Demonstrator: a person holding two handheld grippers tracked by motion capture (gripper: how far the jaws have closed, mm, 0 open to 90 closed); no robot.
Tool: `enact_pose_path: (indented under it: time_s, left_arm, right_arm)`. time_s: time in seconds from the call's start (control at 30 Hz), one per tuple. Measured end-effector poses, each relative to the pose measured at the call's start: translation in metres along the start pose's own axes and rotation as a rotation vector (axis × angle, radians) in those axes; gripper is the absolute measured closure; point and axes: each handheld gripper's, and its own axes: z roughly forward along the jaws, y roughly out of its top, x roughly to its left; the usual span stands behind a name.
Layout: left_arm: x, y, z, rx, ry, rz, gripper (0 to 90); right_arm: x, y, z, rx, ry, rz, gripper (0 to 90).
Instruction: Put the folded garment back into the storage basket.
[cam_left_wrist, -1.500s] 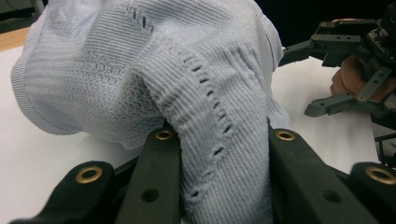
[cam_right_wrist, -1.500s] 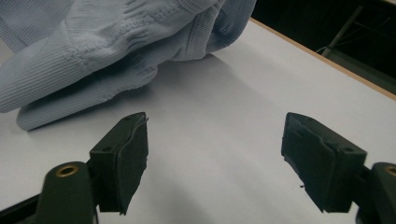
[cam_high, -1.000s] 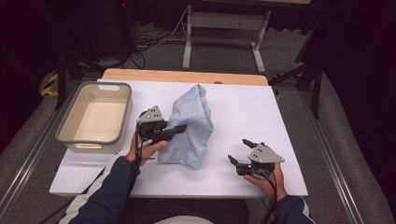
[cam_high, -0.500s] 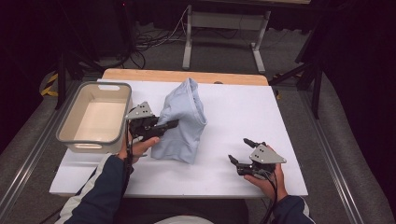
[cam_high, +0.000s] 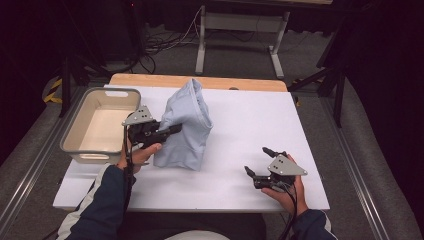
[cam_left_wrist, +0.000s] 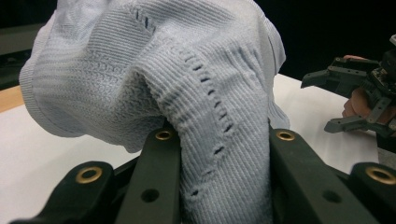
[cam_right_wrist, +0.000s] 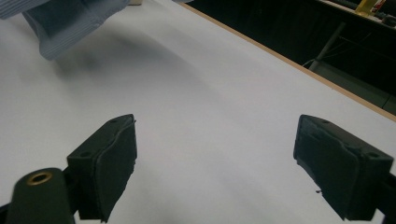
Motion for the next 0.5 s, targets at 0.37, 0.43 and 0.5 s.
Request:
enact_pose_path:
  time_s: [0.37,0.43,0.5]
  left_arm:
    - [0.007,0.002,-0.008,-0.016,0.026,-0.010,74.8]
    - [0.008,0.003,-0.011,-0.023,0.031,-0.012,74.8]
    - [0.009,0.004,-0.015,-0.030,0.033,-0.013,74.8]
  right_arm:
    - [0.000,0.000,0.001,0.005,-0.004,-0.007,14.7]
    - [0.000,-0.001,0.001,0.007,-0.004,-0.007,14.8]
    - [0.000,-0.001,0.001,0.008,-0.002,-0.008,14.8]
